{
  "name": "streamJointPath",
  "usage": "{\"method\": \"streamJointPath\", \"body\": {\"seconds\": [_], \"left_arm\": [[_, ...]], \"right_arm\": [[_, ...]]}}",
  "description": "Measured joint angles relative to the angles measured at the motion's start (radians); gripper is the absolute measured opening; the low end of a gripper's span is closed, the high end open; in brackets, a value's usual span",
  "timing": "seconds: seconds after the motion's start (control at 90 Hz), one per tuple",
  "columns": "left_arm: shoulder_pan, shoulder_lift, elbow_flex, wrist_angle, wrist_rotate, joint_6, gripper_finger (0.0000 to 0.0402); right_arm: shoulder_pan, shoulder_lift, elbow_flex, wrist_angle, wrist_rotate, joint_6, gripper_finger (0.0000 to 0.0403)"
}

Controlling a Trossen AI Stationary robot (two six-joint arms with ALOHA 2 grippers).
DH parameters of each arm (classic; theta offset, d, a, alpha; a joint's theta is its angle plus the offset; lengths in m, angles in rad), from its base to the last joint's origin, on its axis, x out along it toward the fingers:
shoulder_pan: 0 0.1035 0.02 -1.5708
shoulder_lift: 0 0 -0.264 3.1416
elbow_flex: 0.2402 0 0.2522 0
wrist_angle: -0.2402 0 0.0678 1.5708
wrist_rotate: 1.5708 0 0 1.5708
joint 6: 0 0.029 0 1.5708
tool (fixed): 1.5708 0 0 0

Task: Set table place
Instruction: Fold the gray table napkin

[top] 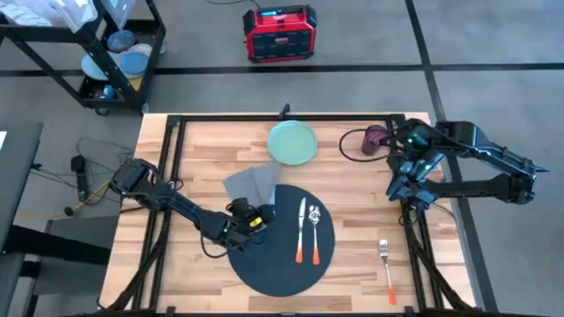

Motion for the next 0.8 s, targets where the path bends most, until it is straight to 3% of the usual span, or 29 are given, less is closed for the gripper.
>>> {"method": "streamJointPath", "body": {"seconds": [0.144, 0.311, 0.556, 0.656, 0.8], "left_arm": [[0.02, 0.0, 0.0, 0.097, 0.021, 0.273, 0.0058], [0.035, -0.001, 0.0, 0.172, 0.114, 0.377, 0.0103], [0.026, -0.001, 0.0, 0.167, 0.464, 0.438, 0.0165], [0.022, -0.001, 0.0, 0.15, 0.529, 0.425, 0.0182], [0.019, -0.001, 0.0, 0.104, 0.53, 0.233, 0.0184]], "right_arm": [[0.0, 0.0, 0.0, 0.0, -0.002, -0.009, 0.0099], [0.0, 0.0, 0.0, -0.005, -0.014, -0.011, 0.0099], [0.0, 0.006, 0.0, 0.01, -0.106, -0.011, 0.0099], [0.001, 0.027, -0.004, 0.171, -0.079, 0.029, 0.0099], [0.034, 0.116, -0.02, 0.558, 0.004, 0.227, 0.0099]]}}
